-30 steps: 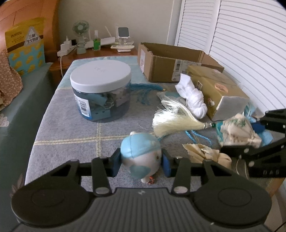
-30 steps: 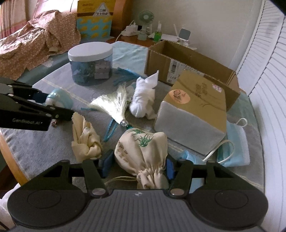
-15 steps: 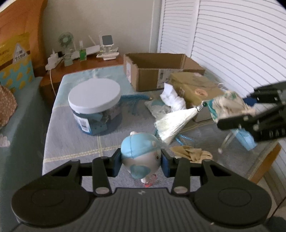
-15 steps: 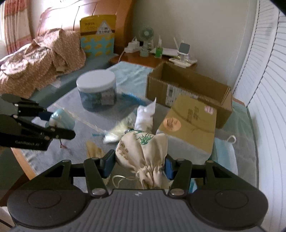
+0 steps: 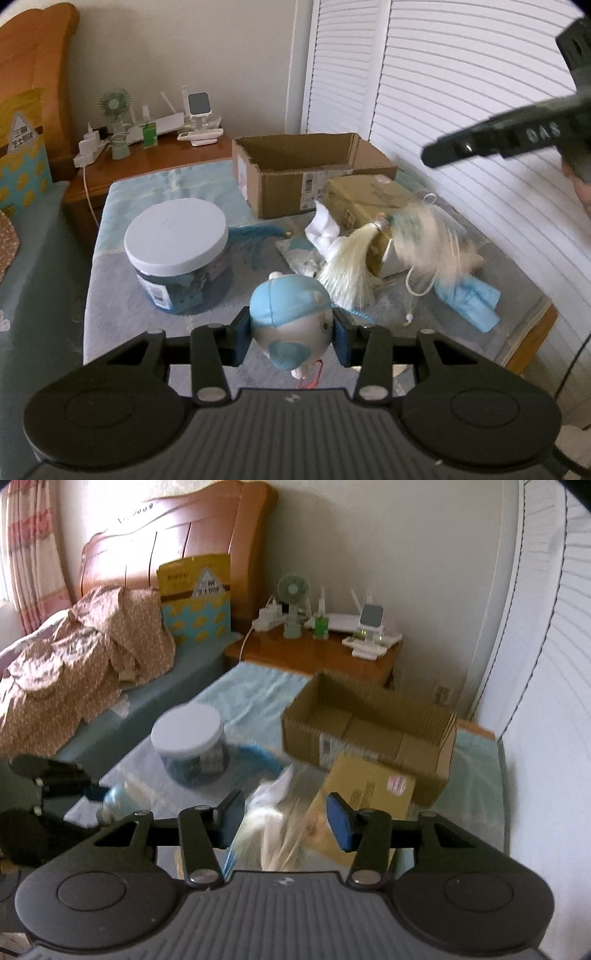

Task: Organize soft objects
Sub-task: 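Lift and carry the plush with left tool while right tool carries the pouch to the box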

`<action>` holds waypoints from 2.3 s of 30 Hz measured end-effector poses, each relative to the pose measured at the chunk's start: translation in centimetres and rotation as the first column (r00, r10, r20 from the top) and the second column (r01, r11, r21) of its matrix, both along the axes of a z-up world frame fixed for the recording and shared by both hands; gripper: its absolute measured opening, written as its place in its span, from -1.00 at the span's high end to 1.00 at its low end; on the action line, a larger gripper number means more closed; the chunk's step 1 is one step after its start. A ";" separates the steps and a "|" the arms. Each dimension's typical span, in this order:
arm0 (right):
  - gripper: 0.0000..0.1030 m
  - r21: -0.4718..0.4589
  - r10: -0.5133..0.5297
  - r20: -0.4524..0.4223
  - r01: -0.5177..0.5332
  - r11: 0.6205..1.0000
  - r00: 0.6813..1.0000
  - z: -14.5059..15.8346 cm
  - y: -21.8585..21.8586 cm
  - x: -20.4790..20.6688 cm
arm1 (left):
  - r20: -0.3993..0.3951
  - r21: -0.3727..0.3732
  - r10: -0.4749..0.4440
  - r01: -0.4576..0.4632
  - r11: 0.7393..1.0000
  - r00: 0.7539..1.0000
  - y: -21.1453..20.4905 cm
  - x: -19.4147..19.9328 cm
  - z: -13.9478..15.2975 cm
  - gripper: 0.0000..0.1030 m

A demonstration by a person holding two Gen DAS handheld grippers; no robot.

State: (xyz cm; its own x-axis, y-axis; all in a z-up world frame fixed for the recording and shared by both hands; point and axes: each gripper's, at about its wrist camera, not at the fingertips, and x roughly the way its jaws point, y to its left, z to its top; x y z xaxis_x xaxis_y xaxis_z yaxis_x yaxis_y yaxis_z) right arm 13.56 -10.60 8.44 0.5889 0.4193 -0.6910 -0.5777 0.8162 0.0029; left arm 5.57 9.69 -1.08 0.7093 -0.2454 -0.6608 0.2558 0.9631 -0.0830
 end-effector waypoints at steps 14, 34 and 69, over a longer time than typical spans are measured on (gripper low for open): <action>-0.48 -0.043 0.053 -0.197 -0.062 0.997 0.979 -7.2 2.4 -1.9 | -0.012 -0.012 -0.048 0.048 0.999 0.999 -0.5 0.5 -0.6 0.17; -0.10 -0.061 0.031 -0.200 -0.044 0.997 0.979 -8.8 2.8 -4.1 | -0.025 0.002 -0.071 0.071 0.997 0.997 -0.4 0.1 -1.0 0.17; -0.09 -0.058 -0.033 0.164 0.043 0.997 0.986 3.7 1.0 10.3 | 0.049 0.010 -0.125 0.125 0.992 0.991 -2.4 4.4 2.2 0.17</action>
State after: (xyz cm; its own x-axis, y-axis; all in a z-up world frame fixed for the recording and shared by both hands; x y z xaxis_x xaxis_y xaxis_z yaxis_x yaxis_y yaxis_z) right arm 23.84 -9.65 12.19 0.7104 0.3541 -0.6082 -0.5349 0.8333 -0.1397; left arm 9.92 7.27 1.14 0.7052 -0.3293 -0.6279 0.3777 0.9240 -0.0604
